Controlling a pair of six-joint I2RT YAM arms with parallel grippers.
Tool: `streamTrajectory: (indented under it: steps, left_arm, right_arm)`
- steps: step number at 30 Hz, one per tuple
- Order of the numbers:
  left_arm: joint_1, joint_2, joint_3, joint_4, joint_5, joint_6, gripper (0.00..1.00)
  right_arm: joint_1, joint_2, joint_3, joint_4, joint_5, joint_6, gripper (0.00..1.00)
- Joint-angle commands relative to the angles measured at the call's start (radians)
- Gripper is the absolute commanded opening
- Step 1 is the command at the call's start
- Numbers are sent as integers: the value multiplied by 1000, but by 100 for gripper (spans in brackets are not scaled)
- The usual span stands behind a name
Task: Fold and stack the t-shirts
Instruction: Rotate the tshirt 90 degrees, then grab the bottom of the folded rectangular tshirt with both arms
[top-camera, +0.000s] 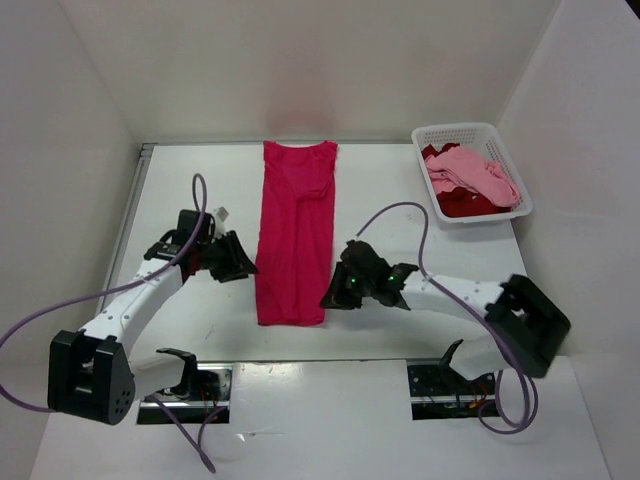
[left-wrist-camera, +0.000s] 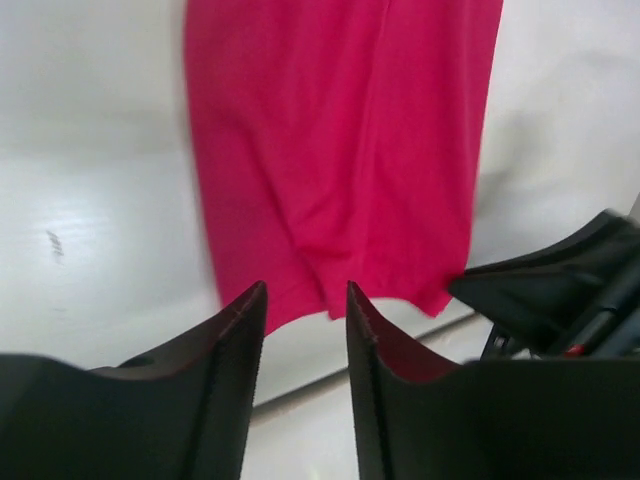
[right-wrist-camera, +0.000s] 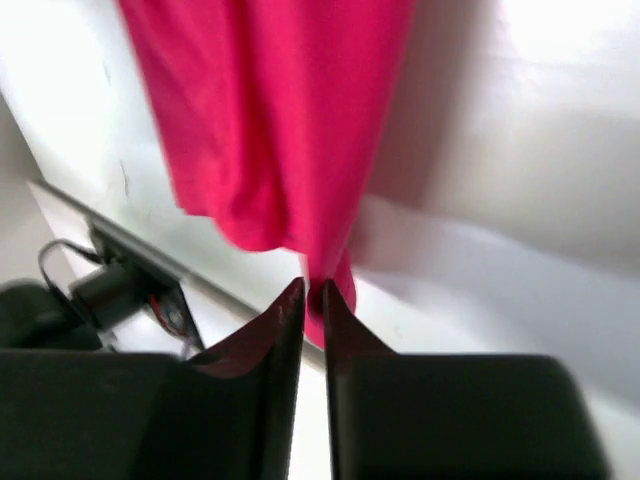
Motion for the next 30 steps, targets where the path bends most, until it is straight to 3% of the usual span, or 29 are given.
streamTrajectory:
  steps: [1, 2, 3, 8, 13, 20, 26, 29, 30]
  left_arm:
    - [-65, -4, -48, -13, 39, -27, 46]
    - [-102, -4, -62, -22, 39, -38, 49]
    - [-136, -4, -76, -22, 48, -58, 51]
    - [-271, -4, -102, -117, -29, -147, 55]
    - [-257, -61, -131, -197, -123, -251, 56]
    - [-236, -37, -234, -23, -89, -348, 58]
    - [-236, 61, -216, 80, -110, -358, 58]
    - [-236, 170, -216, 116, -88, -349, 52]
    - [-236, 184, -216, 116, -88, -340, 44]
  right_arm:
    - [-3, -121, -74, -119, 33, -49, 30]
    - [-3, -138, -100, -119, 24, -40, 46]
    - [-3, -152, -112, -119, 24, -31, 51]
    - [-3, -225, -197, -82, -16, 34, 56]
    - [-3, -221, -211, -39, -28, 43, 56]
    - [-3, -57, -138, 61, -61, -5, 56]
    - [-3, -38, -128, 82, -30, -5, 50]
    - [-3, -26, -128, 73, -30, -14, 45]
    - [-3, -26, -128, 73, -21, -14, 44]
